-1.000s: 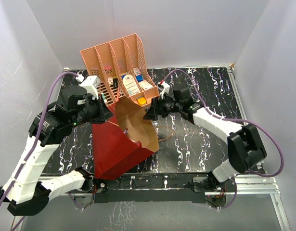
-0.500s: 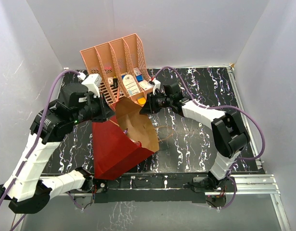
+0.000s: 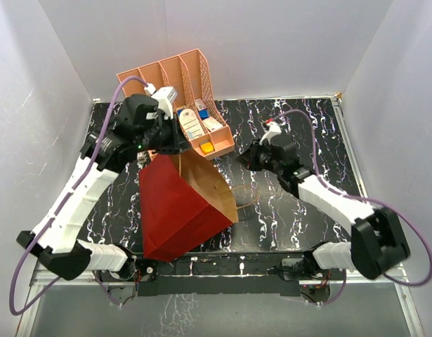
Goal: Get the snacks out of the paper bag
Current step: Move the paper bag to the center of the board.
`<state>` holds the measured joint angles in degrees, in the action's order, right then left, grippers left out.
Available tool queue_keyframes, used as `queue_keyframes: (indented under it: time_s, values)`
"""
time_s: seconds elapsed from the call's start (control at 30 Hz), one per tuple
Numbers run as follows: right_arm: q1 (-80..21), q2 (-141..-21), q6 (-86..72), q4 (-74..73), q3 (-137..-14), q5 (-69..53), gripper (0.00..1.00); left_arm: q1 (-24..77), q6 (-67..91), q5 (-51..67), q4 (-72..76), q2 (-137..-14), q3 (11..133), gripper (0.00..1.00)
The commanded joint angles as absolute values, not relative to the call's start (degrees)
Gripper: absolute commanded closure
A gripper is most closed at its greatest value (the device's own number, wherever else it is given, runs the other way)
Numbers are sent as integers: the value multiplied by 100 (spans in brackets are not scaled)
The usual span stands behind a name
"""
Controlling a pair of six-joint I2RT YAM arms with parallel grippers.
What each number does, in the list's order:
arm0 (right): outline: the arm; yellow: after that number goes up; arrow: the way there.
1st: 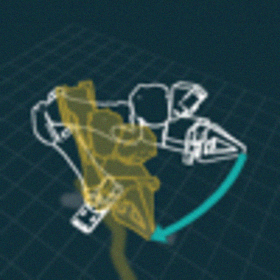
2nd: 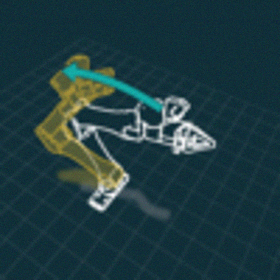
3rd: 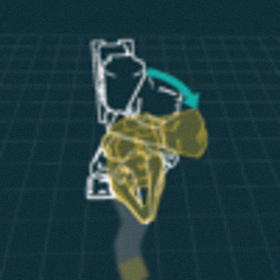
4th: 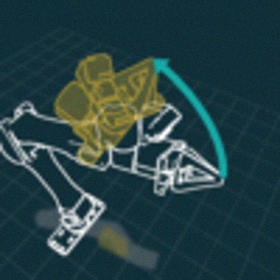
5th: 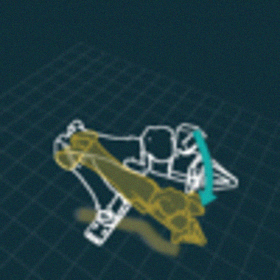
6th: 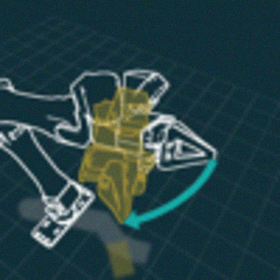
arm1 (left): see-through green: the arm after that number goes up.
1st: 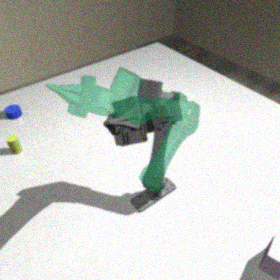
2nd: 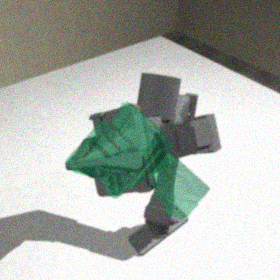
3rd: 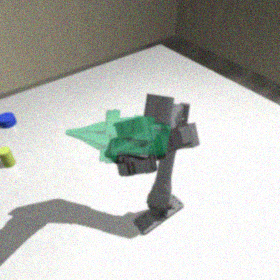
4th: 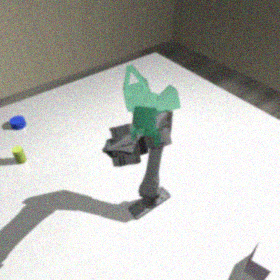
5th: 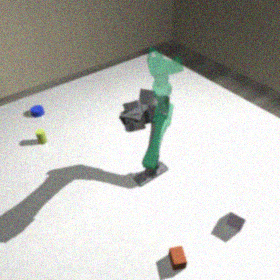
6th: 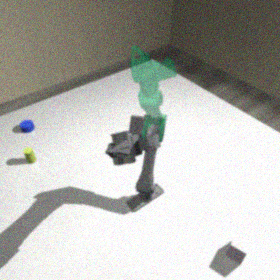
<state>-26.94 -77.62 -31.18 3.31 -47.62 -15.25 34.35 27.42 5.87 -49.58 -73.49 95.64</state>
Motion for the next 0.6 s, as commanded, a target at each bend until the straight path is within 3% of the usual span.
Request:
queue_keyframes:
  time_s: [0.0,0.17,0.23,0.33,0.4,0.57]
  values:
    - [-2648,-6889,-3369,764,-4124,-761,93,3428,2403,684,-4618,-7776,10243,100]
    - [-2630,-6608,-2576,110,-4266,-1144,87,3428,2335,996,-4710,-7907,10255,100]
    - [-2627,-6601,-2126,-87,-4566,-1854,77,3430,2379,1038,-4622,-7632,9942,100]
    - [-2628,-6730,-1861,-218,-4951,-3200,49,3428,2508,1216,-4430,-7225,9442,100]
    - [-2656,-6868,-1891,-165,-5123,-4019,39,3428,2576,1350,-4355,-7046,9206,100]
    - [-3124,-7371,-1631,-657,-5571,-4277,37,3428,2628,1380,-4340,-6812,9014,100]
